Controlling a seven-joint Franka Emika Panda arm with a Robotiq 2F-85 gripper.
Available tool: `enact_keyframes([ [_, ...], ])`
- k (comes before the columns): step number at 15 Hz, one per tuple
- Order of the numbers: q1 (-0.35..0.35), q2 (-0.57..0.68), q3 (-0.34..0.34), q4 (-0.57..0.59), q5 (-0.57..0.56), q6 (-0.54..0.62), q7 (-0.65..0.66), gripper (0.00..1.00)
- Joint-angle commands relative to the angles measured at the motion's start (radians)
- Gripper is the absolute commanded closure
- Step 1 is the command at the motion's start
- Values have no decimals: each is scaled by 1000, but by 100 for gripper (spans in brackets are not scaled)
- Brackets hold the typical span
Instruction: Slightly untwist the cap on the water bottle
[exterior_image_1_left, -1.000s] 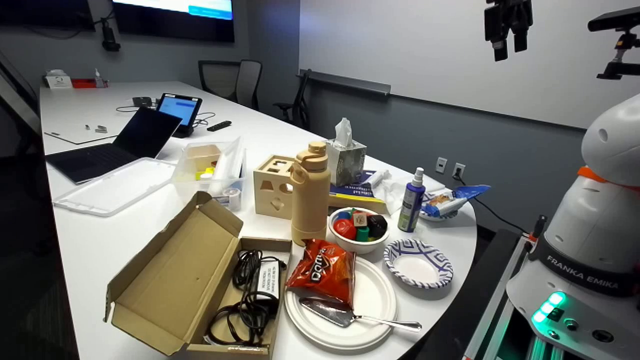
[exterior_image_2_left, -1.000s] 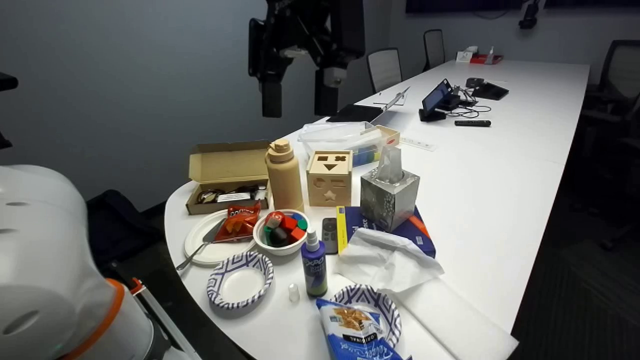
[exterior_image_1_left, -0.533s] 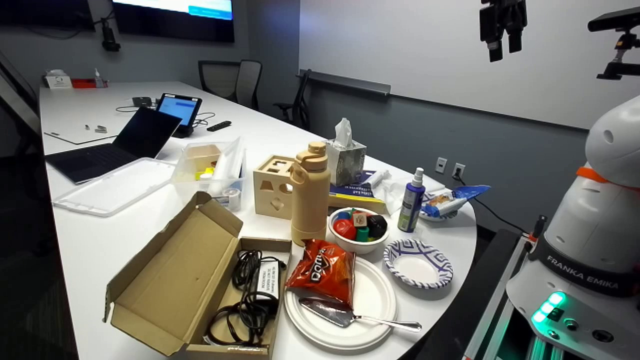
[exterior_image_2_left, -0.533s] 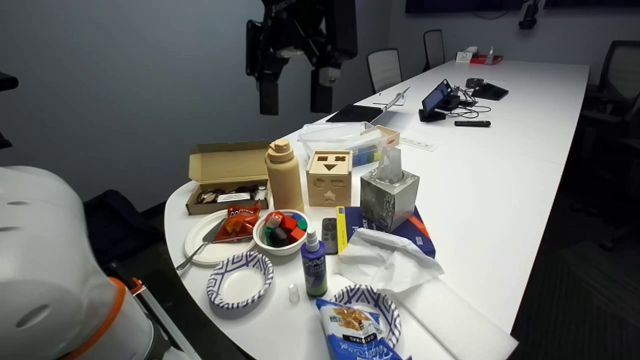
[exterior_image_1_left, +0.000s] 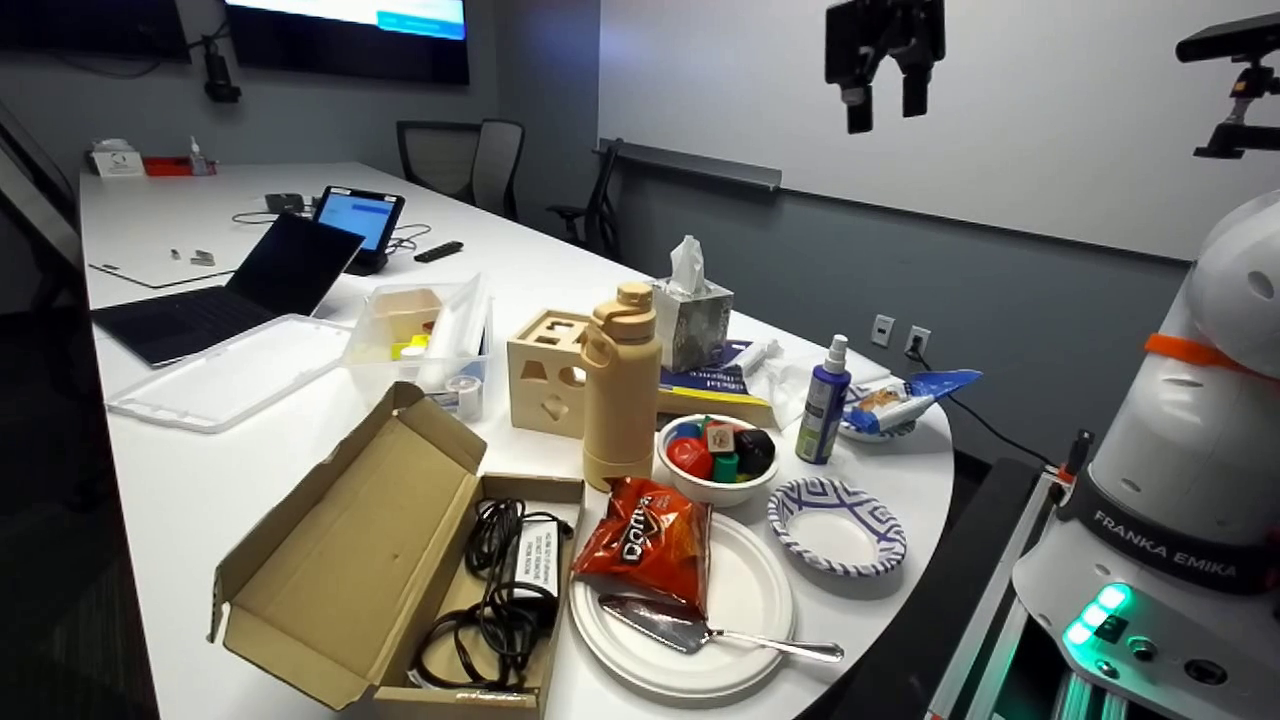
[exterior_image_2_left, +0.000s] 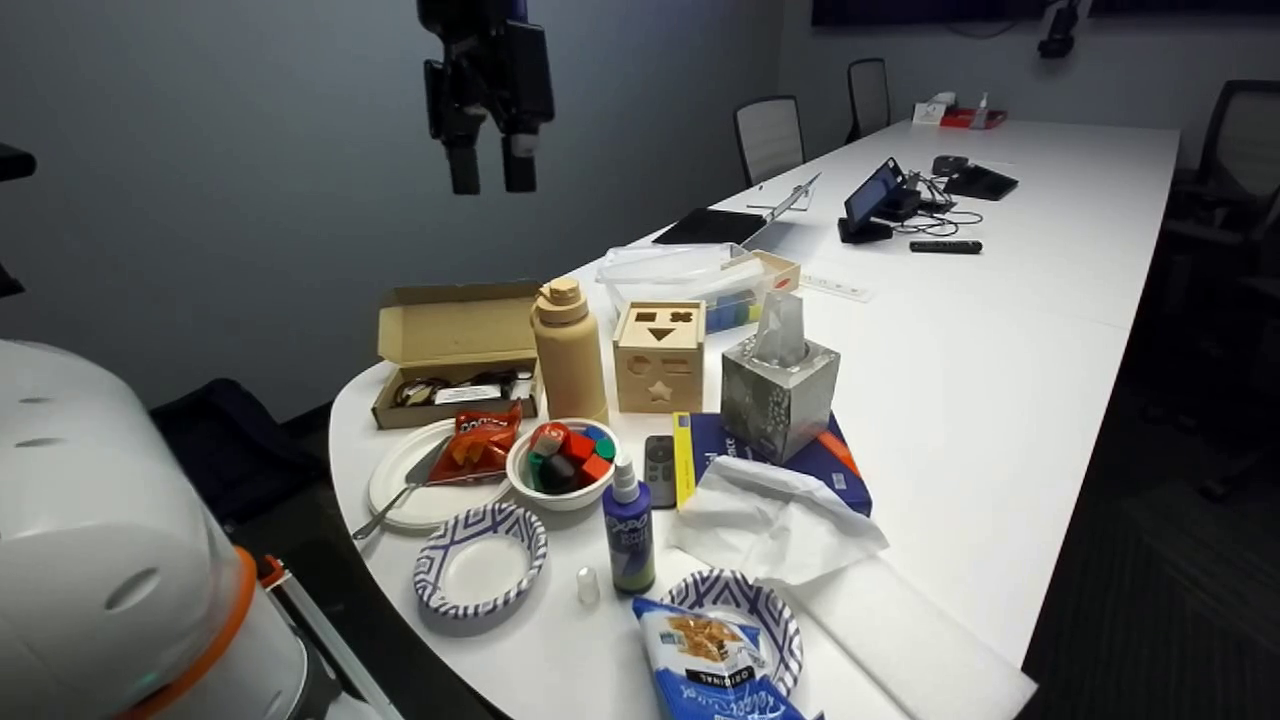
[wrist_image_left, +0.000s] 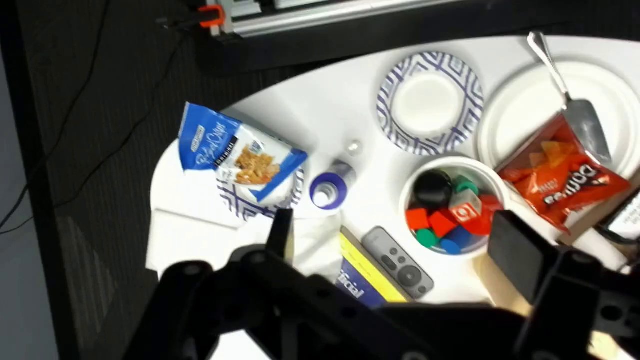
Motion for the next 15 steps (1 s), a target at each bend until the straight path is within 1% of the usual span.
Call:
enact_keyframes([
  [1,30,32,65,-9,73,196,146,0],
  [4,48,110,102,-10,92,357,181,0],
  [7,68,205,112,-16,114,473,185,0],
  [9,89,265,106,-12,140,520,164,0],
  [15,136,372,105,-16,188,569,142,0],
])
